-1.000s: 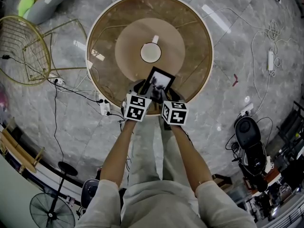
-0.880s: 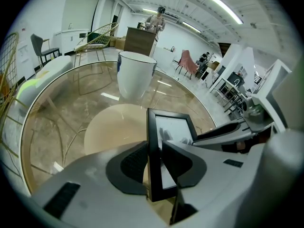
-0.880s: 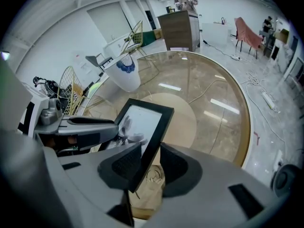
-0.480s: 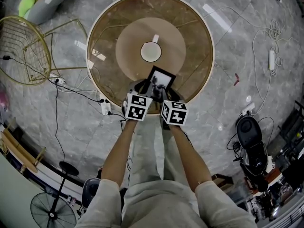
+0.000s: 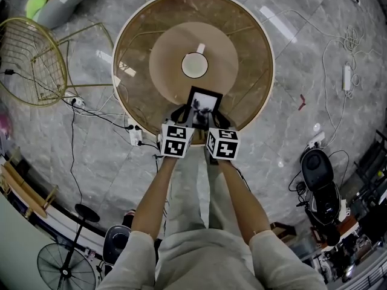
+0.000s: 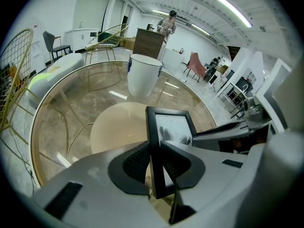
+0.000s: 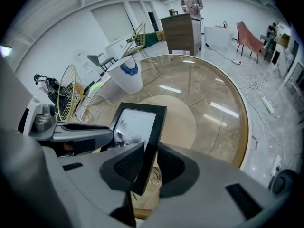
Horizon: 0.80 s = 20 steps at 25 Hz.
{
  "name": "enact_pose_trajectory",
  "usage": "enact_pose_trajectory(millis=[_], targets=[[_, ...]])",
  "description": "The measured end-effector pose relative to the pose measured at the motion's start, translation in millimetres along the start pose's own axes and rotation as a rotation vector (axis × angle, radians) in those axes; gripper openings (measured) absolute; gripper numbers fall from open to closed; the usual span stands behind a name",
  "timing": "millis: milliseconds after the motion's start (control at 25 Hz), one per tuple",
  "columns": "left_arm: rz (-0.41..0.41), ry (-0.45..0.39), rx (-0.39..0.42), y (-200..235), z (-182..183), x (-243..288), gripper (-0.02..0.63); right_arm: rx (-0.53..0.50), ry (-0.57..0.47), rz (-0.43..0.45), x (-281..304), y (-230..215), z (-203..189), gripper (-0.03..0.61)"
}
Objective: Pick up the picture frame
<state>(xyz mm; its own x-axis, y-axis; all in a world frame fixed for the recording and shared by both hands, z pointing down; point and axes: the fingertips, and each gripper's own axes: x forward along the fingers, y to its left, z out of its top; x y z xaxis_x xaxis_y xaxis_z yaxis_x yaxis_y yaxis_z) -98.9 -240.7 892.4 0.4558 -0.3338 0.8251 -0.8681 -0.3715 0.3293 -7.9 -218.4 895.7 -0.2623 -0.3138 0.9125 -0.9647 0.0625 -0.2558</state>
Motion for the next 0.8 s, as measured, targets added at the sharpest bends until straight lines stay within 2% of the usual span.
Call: enact_pose_trajectory(millis=[280, 640, 800], targets=[[0.038, -0.031, -0.06, 2.0, 3.4, -9.5, 0.071, -0.066, -0.027, -0.001, -3.3, 4.1, 14.8, 0.081], [0.083, -0.078, -0.097, 5.6, 10.5, -21.4, 0.071, -0.136, -0.09, -0.007, -13.6, 13.8, 35.3, 0.075], [0.11, -0.131, -0.097, 7.1, 21.6, -32.0, 0.071, -0.159, -0.127, -0.001, -21.8, 19.4, 44.1, 0.074]])
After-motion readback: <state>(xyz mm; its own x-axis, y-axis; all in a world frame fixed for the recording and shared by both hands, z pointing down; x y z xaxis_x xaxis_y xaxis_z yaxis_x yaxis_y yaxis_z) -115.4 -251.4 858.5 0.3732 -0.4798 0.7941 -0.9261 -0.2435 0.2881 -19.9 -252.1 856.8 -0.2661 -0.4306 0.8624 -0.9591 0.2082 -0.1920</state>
